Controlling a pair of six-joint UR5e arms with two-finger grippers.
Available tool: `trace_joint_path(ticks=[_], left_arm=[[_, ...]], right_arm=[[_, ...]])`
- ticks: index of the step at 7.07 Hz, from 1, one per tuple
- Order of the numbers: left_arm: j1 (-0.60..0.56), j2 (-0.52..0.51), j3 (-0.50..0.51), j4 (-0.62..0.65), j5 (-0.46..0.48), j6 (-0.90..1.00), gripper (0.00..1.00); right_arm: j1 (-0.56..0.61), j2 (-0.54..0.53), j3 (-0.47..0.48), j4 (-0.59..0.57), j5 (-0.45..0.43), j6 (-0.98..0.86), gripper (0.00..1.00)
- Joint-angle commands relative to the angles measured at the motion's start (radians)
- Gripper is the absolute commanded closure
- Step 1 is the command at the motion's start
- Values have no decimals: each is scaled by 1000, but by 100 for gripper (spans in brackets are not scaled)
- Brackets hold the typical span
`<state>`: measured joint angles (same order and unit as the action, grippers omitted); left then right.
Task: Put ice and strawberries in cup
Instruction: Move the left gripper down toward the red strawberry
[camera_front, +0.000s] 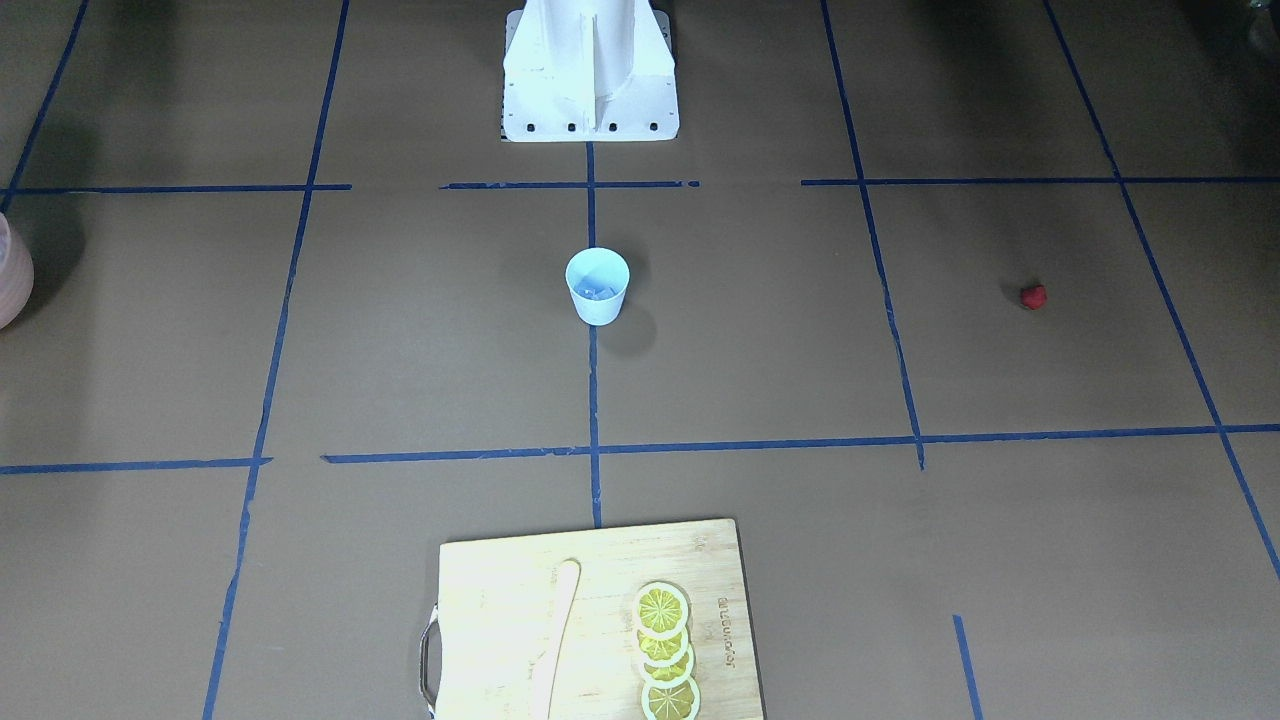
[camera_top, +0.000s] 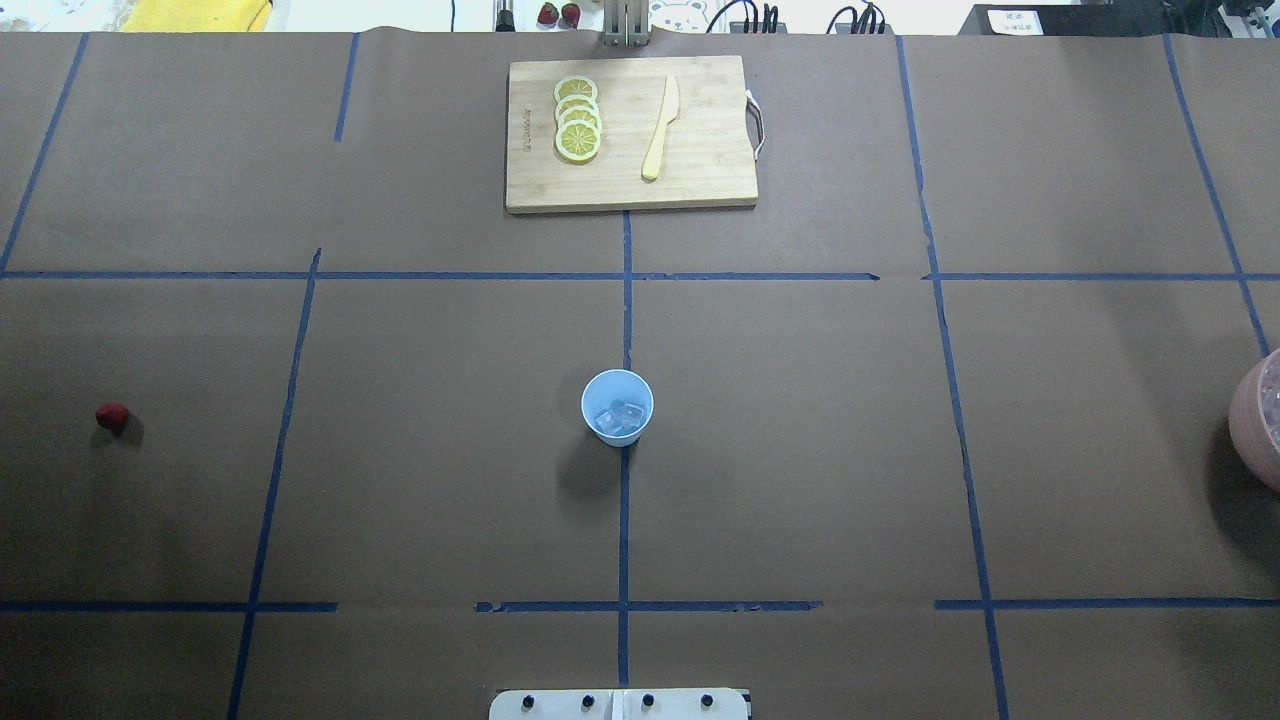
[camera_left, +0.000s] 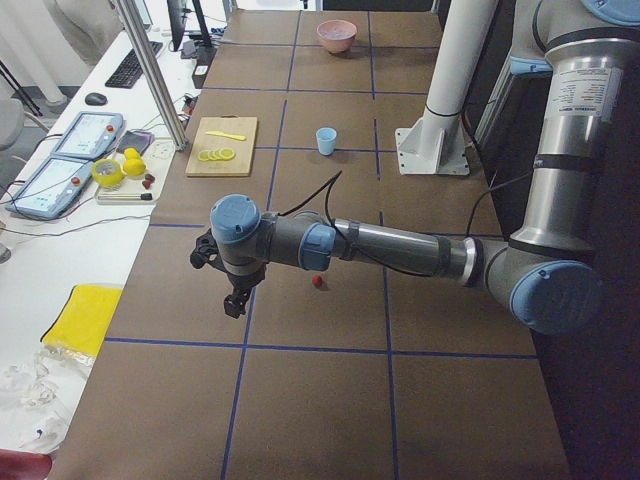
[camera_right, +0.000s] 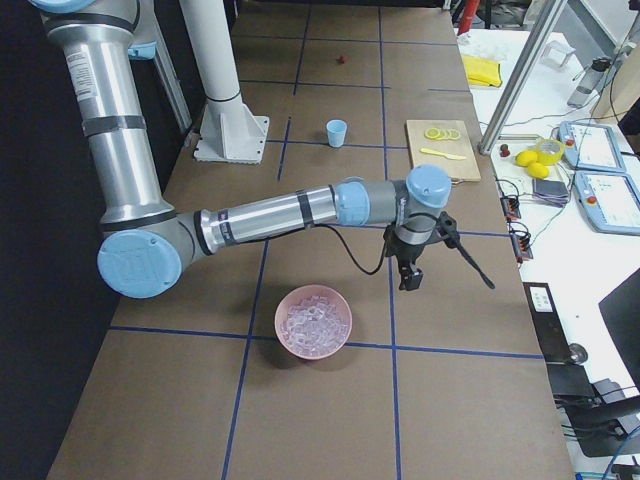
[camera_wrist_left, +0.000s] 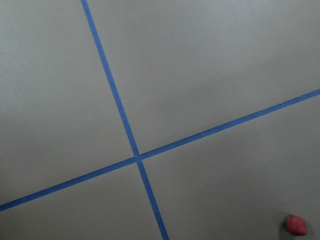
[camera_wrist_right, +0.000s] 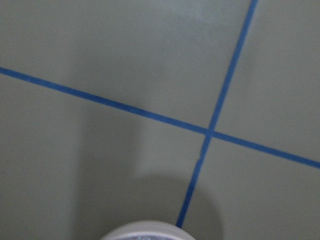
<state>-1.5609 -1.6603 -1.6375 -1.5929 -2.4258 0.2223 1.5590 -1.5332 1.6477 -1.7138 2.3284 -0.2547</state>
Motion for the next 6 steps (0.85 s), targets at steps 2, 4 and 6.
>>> trace_joint_path(ticks=[2,4,6], left_arm=[[37,2,-11,-2,-16,-112,0],[148,60,-70,-135,13,-370,0],[346,115,-71,-400,167,-670,0]], right_arm=[[107,-250,166,72,-7,55,1],[107,-271,195,75,-1,86,1],[107,-271,195,75,-3,86,1]])
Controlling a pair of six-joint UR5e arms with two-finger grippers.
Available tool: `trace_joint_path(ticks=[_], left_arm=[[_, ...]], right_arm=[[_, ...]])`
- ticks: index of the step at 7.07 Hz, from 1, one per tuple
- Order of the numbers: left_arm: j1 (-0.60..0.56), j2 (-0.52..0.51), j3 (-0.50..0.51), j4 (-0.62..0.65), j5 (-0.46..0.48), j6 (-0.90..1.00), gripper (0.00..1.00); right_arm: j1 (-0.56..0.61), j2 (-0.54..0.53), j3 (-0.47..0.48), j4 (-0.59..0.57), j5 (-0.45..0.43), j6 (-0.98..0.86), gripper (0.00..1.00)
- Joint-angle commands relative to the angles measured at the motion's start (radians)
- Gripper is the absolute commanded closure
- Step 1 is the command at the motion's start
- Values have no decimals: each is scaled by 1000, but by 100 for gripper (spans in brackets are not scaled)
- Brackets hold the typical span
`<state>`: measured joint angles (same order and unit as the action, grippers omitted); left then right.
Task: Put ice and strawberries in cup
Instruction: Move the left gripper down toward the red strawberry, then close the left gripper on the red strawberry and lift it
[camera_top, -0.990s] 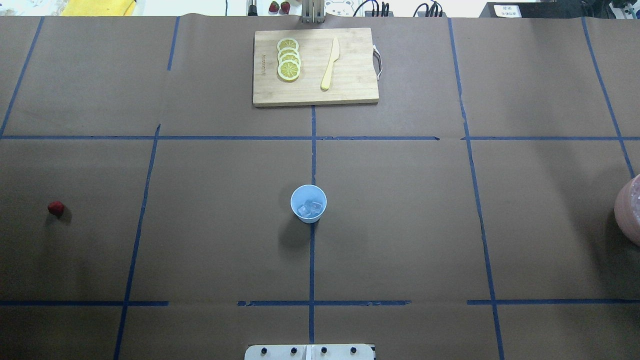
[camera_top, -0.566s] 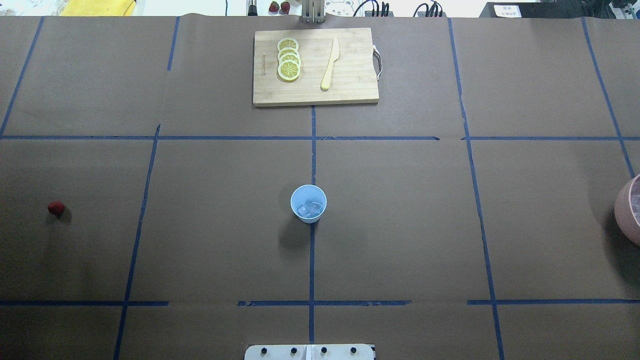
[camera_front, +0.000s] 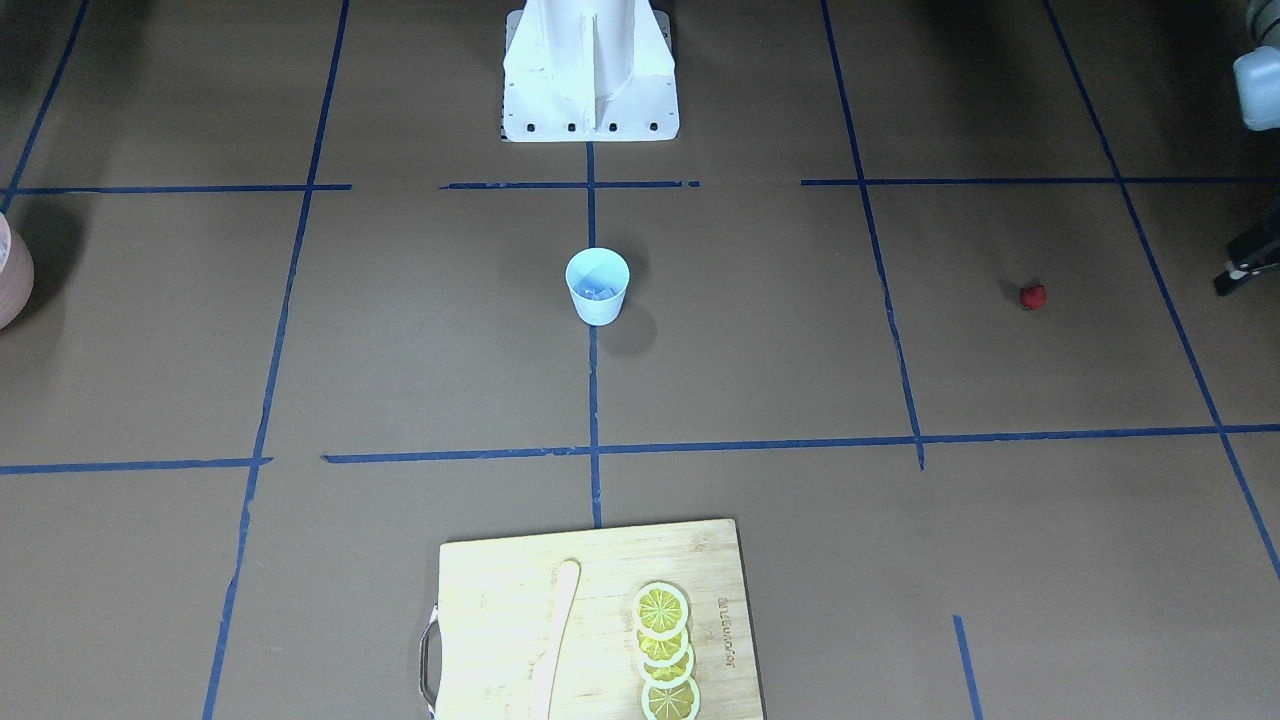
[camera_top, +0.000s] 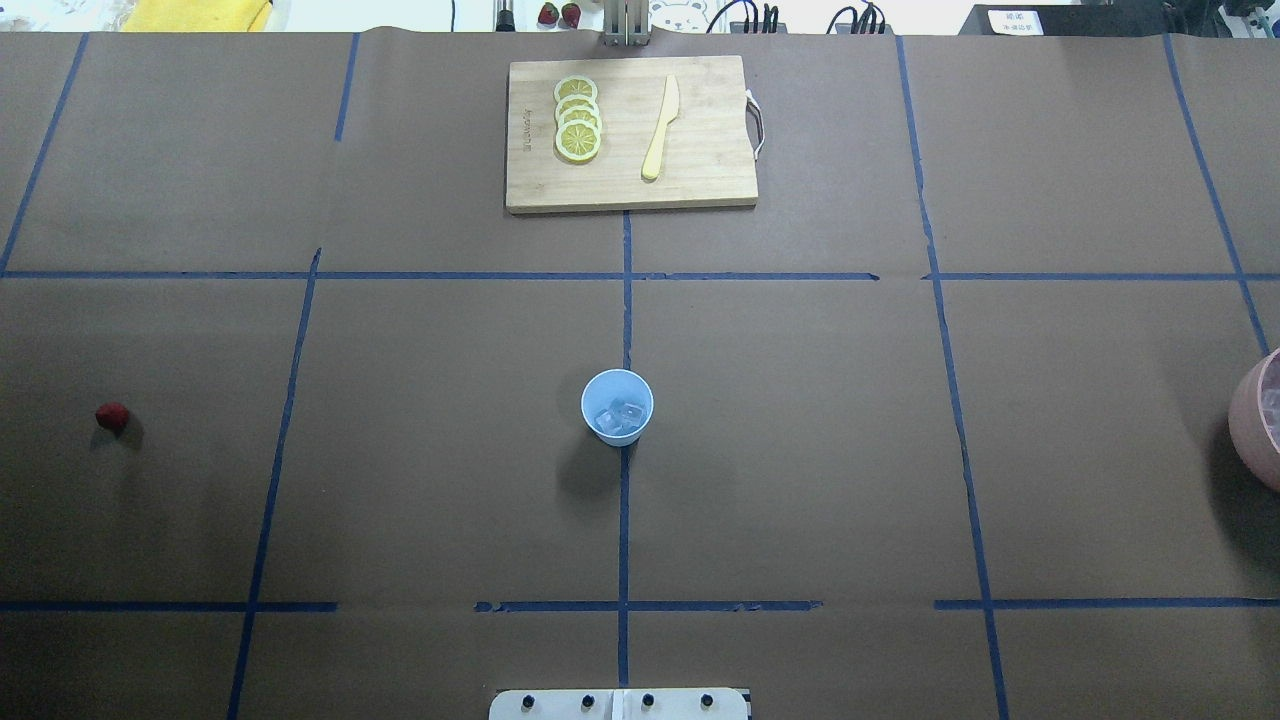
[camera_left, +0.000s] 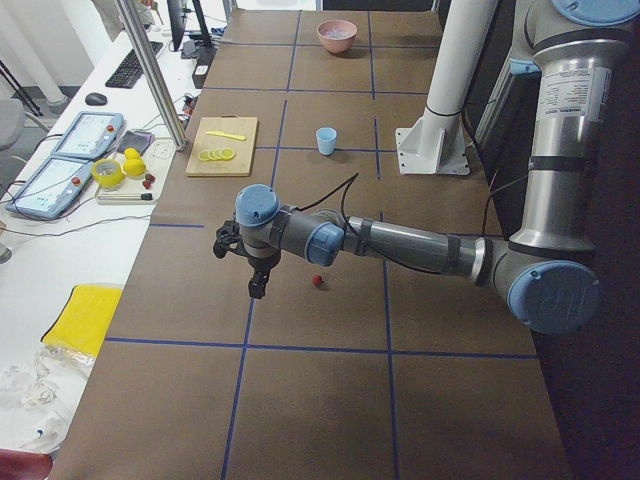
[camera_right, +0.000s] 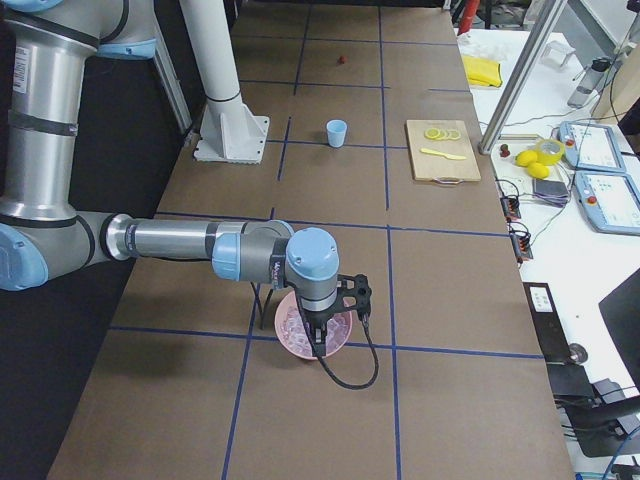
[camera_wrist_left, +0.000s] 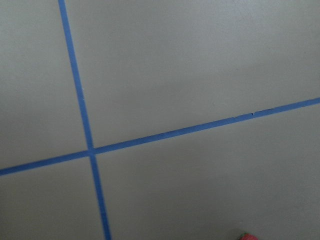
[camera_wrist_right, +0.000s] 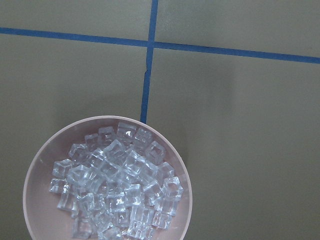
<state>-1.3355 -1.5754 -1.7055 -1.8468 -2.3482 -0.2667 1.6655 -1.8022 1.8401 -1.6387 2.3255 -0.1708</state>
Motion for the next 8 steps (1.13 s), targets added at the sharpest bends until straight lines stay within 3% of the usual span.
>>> trace_joint_path(ticks=[1,3,5,8], left_arm=[[215,47,1,-216,136,-294,0],[333,110,13,-375,199,-444,0],[418,130,13,-393,242,-506,0],[450,135,24,-394,254,-514,0]], right_arm=[[0,-2,2,0,-1,1,1],[0,-2,2,0,-3,0,1],[0,-3,2,2,-3,0,1],[0,-3,2,2,-3,-1,1]])
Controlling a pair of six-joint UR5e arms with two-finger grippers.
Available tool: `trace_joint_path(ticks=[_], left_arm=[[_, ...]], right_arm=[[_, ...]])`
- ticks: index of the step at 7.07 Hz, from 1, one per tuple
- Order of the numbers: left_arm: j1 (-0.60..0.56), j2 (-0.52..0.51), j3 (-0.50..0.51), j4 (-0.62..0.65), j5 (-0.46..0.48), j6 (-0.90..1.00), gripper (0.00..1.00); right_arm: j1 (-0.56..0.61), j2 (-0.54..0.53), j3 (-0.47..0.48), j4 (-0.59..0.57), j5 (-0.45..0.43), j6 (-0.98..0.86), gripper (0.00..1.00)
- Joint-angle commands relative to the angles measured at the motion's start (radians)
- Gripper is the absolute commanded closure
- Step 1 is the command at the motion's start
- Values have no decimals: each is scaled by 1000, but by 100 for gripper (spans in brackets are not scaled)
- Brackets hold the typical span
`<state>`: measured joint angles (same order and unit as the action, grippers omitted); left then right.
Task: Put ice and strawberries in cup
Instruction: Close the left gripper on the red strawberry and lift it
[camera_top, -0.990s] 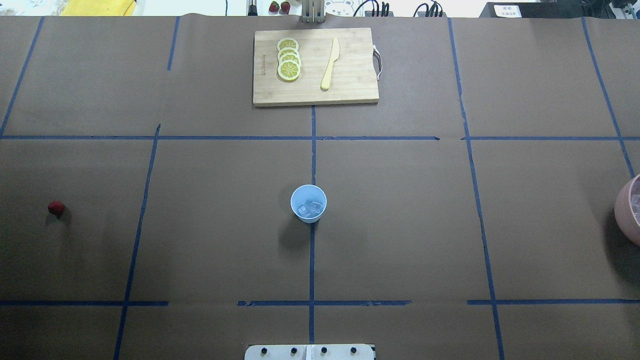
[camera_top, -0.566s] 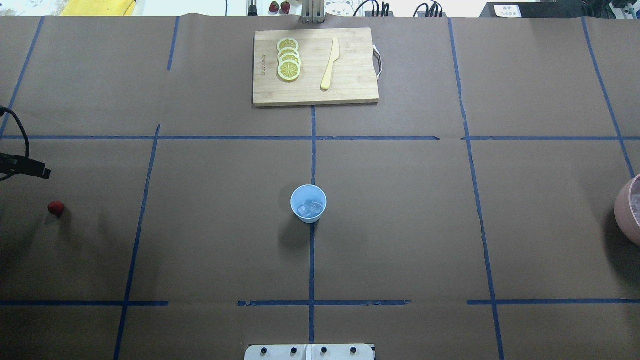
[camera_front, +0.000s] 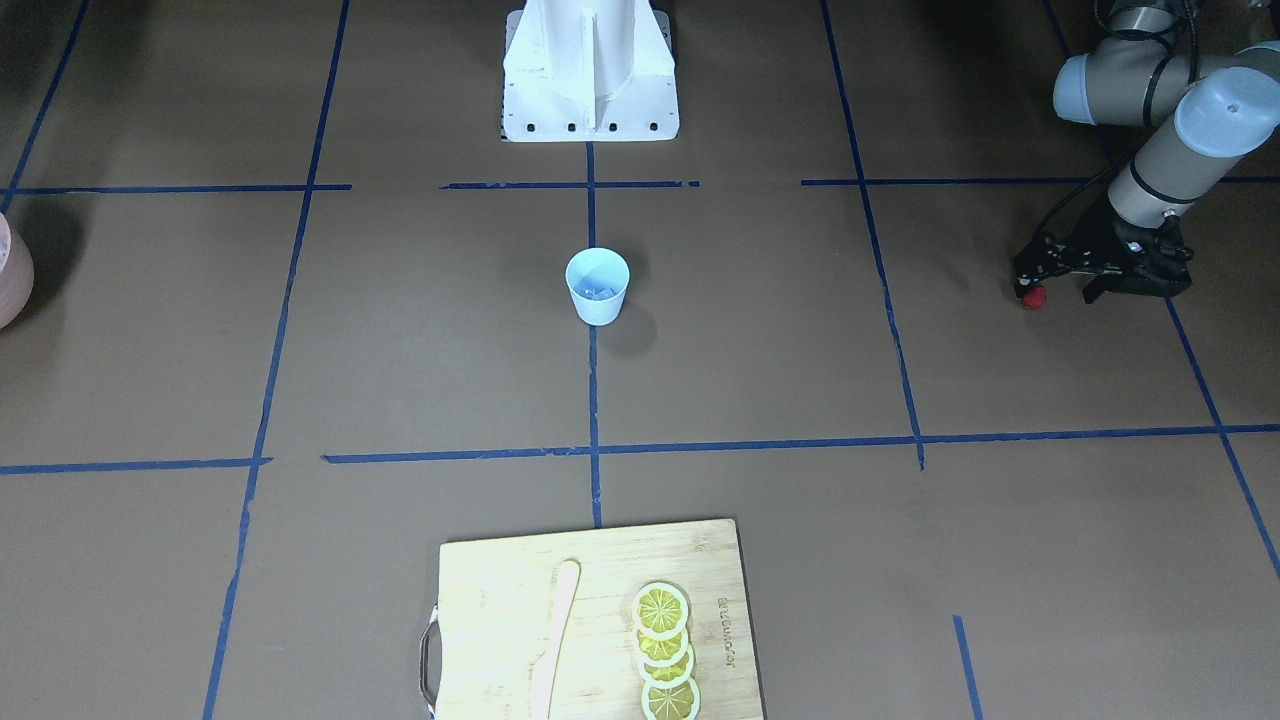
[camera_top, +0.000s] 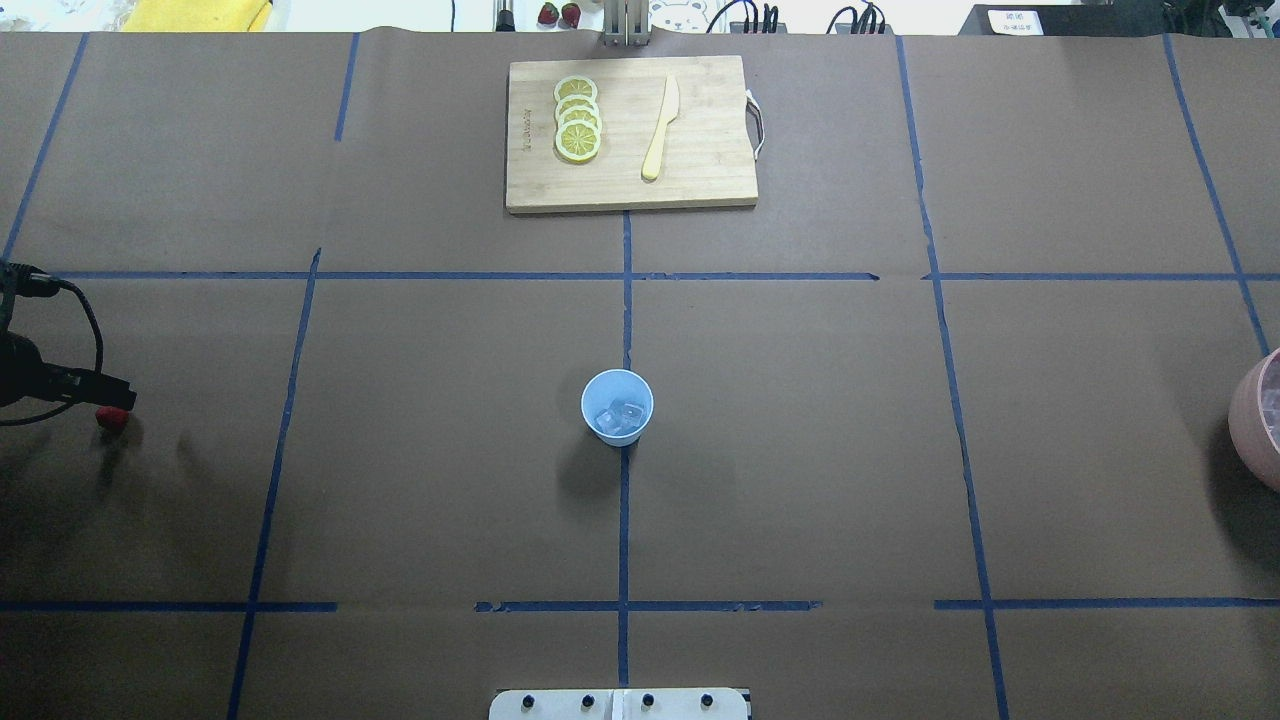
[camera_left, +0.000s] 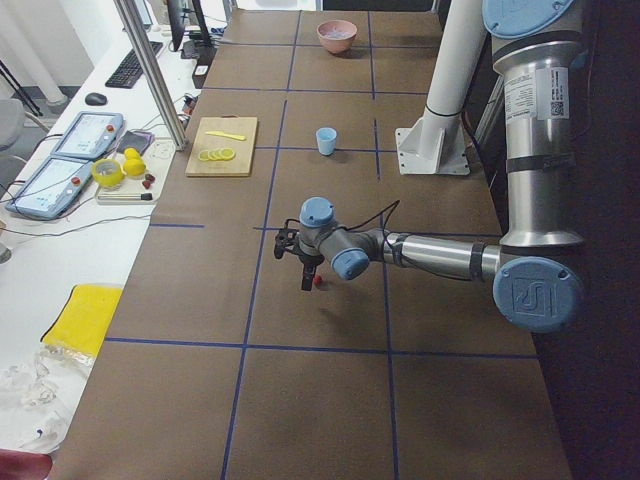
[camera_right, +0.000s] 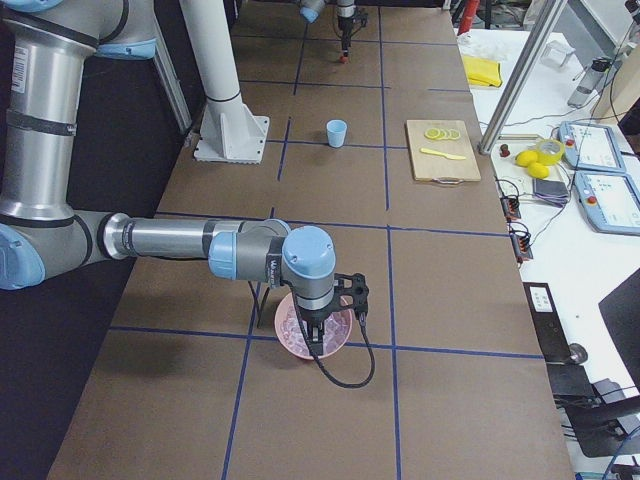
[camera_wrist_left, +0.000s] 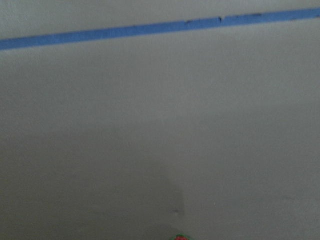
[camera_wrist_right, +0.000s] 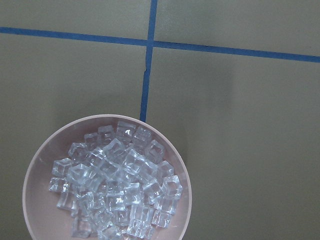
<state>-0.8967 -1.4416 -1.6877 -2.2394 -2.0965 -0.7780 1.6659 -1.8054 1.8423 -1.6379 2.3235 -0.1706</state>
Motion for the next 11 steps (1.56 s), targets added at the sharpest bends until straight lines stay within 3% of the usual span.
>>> trace_joint_path(ticks=[1,6,7,8,9,11], left_arm=[[15,1,11,-2,3,-3,0],[39,-6,25,0,-2,-6,0],[41,-8,25,0,-7,-7,28],[41,-10,25,1,-8,-6,67],[39,-10,22,1,-10,-4,87],[35,-5,10,7,-13,-3,96]], right_arm=[[0,0,0,1,-1,-1,1],[0,0,-2,1,-4,-3,1],[0,0,0,1,-4,-3,1],[0,0,0,1,-4,-3,1],[0,0,0,1,-4,-3,0],[0,0,6,1,0,-1,1]])
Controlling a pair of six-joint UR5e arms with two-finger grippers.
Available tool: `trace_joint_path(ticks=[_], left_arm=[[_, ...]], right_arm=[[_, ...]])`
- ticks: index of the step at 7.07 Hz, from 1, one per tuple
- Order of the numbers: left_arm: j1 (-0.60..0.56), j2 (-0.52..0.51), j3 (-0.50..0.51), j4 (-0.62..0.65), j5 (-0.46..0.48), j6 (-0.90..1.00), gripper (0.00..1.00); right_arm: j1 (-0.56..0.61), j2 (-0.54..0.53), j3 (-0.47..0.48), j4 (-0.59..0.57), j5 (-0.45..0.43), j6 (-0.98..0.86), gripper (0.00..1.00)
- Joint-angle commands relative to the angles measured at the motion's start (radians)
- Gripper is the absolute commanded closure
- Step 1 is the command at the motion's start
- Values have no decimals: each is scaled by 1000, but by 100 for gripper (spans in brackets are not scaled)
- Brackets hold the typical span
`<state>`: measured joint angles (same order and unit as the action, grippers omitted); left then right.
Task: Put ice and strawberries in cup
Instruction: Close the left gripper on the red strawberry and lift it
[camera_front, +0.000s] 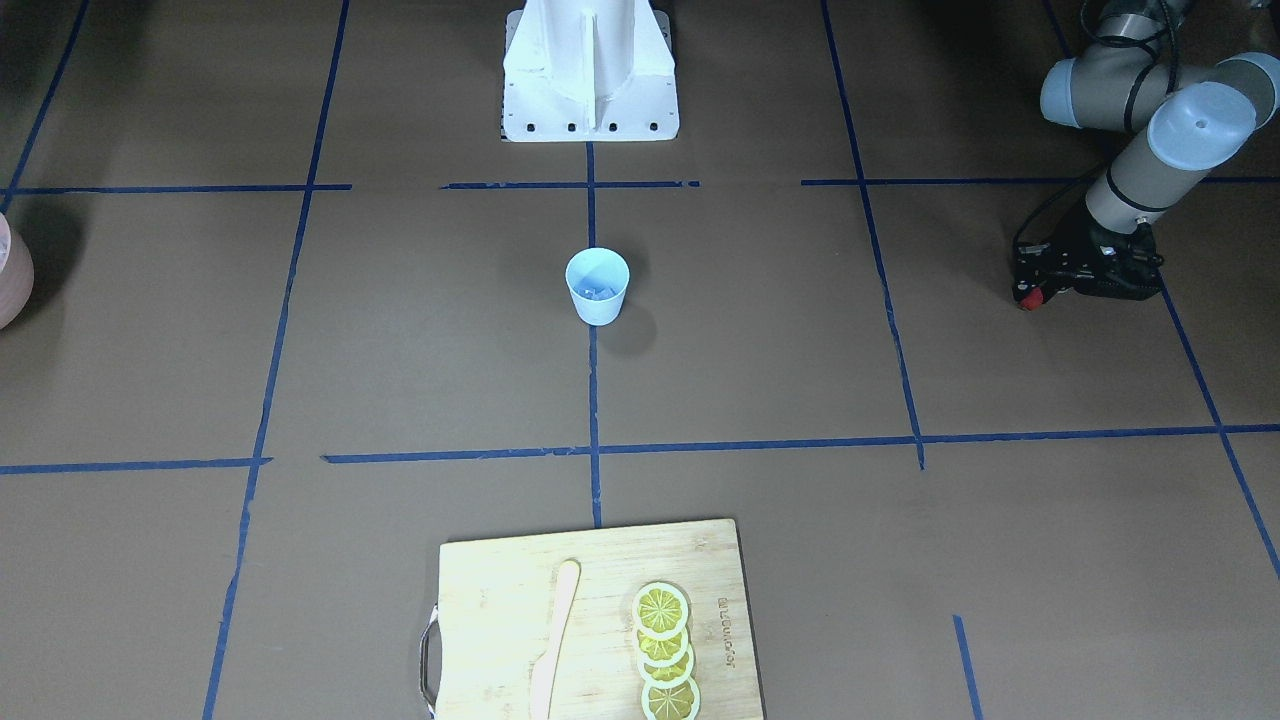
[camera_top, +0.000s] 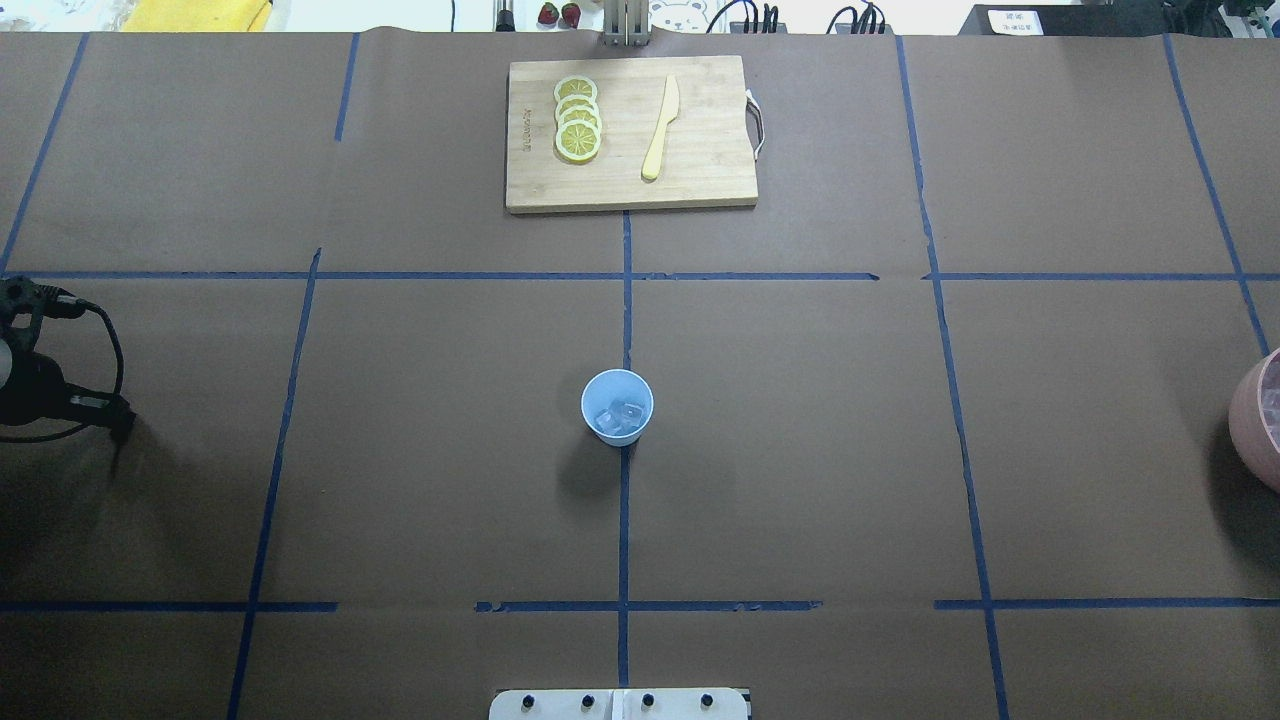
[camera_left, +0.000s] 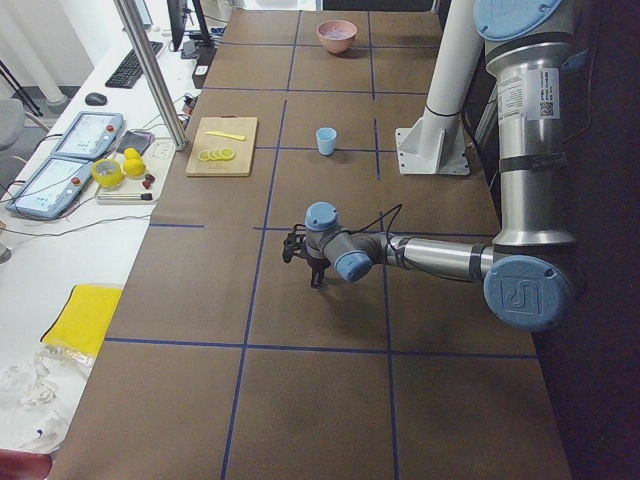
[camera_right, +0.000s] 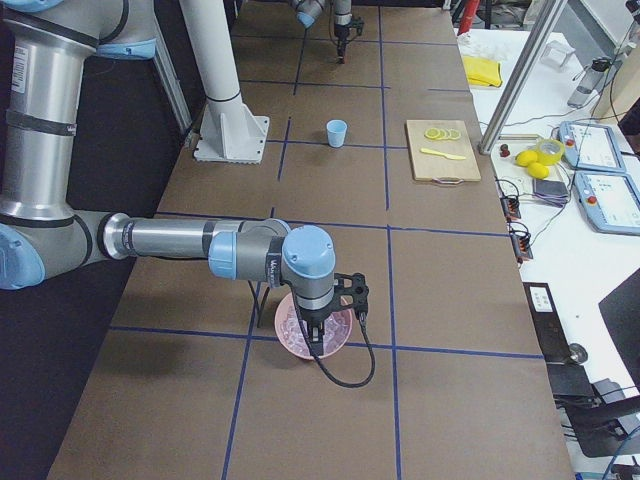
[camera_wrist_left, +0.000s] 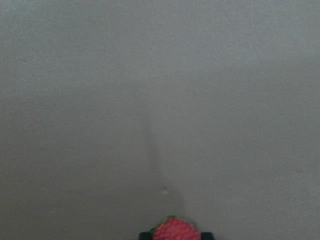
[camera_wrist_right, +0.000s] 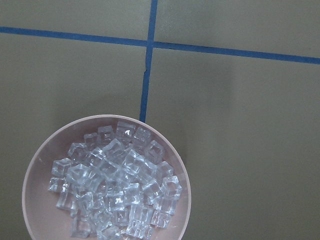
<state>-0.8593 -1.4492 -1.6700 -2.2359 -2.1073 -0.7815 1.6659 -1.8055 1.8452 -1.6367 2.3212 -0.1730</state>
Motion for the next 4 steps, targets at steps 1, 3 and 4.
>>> trace_joint_path(ticks=[1,3,4], left_arm=[[-4,12,-51,13,-38,1,99],[-47,4,-141,82,-69,5,100],[-47,-8,-208,176,-68,8,100]], right_arm=[[0,0,5,0,3,1,1],[0,0,5,0,4,1,0],[0,0,5,0,3,3,0]])
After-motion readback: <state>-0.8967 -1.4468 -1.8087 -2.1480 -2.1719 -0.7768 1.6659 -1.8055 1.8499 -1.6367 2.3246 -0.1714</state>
